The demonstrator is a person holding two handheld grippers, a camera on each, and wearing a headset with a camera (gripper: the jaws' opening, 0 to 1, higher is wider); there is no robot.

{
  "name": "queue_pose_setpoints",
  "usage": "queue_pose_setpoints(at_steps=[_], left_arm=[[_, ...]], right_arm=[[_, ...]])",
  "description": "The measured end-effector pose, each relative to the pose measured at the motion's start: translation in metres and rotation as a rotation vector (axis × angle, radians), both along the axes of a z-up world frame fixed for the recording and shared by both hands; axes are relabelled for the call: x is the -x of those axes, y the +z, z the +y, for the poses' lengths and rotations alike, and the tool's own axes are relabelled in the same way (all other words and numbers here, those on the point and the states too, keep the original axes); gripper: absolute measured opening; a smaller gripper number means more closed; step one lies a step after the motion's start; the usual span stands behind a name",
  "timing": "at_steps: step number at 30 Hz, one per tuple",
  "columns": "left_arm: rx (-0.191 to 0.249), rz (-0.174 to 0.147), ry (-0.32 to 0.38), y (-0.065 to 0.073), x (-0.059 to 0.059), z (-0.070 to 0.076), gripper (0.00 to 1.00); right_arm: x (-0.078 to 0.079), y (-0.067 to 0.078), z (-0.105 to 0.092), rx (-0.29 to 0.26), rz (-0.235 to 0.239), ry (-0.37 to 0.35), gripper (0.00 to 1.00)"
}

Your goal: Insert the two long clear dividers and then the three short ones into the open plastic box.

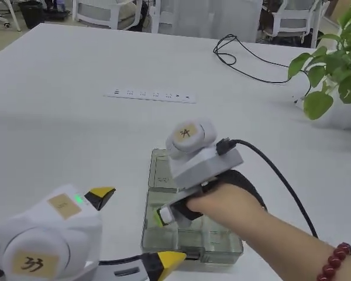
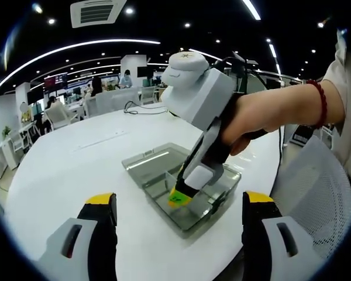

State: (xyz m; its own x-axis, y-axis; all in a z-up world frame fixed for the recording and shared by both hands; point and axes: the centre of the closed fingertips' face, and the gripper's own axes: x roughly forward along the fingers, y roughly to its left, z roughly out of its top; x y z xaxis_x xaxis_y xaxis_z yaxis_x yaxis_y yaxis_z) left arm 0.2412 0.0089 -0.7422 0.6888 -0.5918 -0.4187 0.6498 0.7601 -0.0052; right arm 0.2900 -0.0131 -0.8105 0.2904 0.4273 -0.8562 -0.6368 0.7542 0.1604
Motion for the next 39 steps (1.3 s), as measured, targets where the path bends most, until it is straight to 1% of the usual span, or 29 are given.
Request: queue_pose_setpoints(at_steps=[3,6,7,9,10,12,14,19,21,24,26,30,34,39], left_arm=[[-0.002,-0.001,0.008,0.001,-0.001,0.002,0.91],[0.000,-0.002,0.012,0.002,-0.001,0.004,0.91],[-0.002,-0.003,0.013,0.002,-0.001,0.005,0.92],[-0.006,-0.004,0.017,0.003,-0.001,0.007,0.92],[-0.006,-0.003,0.019,0.003,0.000,0.008,0.92],[-0.006,-0.004,0.025,0.004,0.000,0.009,0.93],[-0.006,-0.003,0.028,0.005,0.000,0.011,0.93],[-0.006,-0.007,0.034,0.008,0.001,0.013,0.94],[-0.006,-0.005,0.036,0.008,0.001,0.013,0.94],[-0.002,-0.008,0.040,0.009,0.001,0.013,0.94],[-0.004,-0.010,0.044,0.010,0.001,0.015,0.95],[-0.004,-0.010,0.054,0.011,0.002,0.017,0.95],[-0.004,-0.005,0.063,0.010,0.003,0.020,0.95],[-0.004,0.000,0.071,0.009,0.004,0.021,0.94]], right_arm=[[0.001,0.004,0.001,-0.005,-0.018,0.049,0.34],[0.005,0.008,0.002,-0.012,-0.019,0.099,0.36],[0.007,0.010,0.003,-0.018,-0.023,0.129,0.38],[0.008,0.012,0.003,-0.025,-0.027,0.144,0.40],[0.009,0.013,0.003,-0.034,-0.032,0.166,0.41],[0.011,0.015,0.001,-0.029,-0.035,0.187,0.42],[0.012,0.017,0.000,-0.031,-0.048,0.214,0.44],[0.017,0.025,-0.003,-0.031,-0.070,0.293,0.48],[0.018,0.027,-0.006,-0.030,-0.077,0.311,0.49],[0.022,0.029,-0.013,-0.023,-0.079,0.349,0.49],[0.024,0.030,-0.017,-0.020,-0.079,0.356,0.50],[0.025,0.034,-0.029,-0.012,-0.092,0.374,0.51],[0.028,0.037,-0.043,-0.010,-0.102,0.394,0.51],[0.031,0.037,-0.060,0.000,-0.102,0.418,0.52]])
